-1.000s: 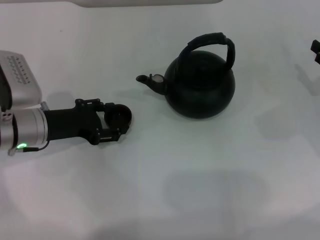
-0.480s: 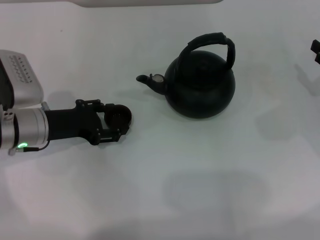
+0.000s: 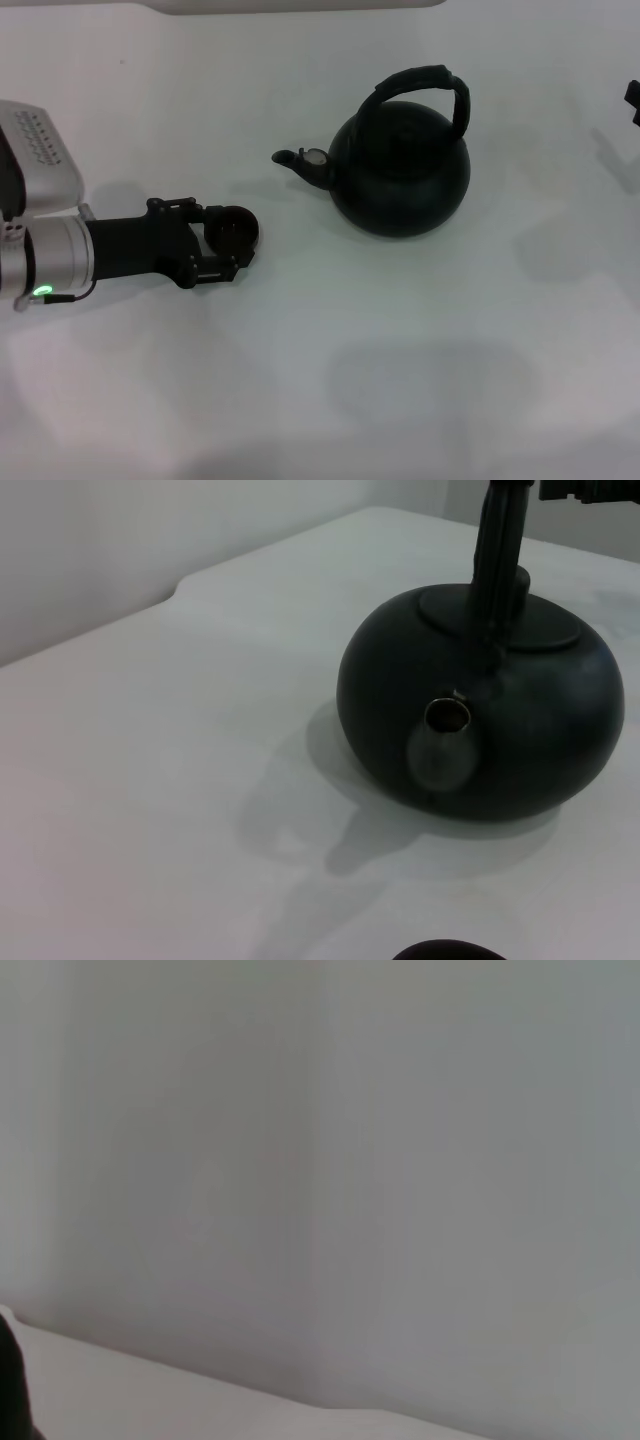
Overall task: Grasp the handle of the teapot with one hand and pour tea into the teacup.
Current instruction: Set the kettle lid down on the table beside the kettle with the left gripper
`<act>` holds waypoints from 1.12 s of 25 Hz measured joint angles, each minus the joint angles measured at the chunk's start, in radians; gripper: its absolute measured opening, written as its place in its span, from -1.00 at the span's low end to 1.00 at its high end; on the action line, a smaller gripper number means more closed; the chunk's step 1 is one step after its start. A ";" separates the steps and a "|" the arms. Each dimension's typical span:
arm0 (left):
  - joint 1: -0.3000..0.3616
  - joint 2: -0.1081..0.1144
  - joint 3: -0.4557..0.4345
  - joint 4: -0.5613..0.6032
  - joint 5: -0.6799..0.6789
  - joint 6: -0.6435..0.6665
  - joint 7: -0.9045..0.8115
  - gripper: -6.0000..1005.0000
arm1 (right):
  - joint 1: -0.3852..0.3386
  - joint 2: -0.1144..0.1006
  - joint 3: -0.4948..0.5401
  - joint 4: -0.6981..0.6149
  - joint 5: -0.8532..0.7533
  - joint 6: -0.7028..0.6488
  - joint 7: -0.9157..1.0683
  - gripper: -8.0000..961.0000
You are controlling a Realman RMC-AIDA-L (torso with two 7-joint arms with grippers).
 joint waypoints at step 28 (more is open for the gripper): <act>0.092 -0.005 0.006 0.134 -0.041 0.020 -0.015 0.76 | -0.003 0.000 0.001 0.000 0.000 -0.001 0.000 0.32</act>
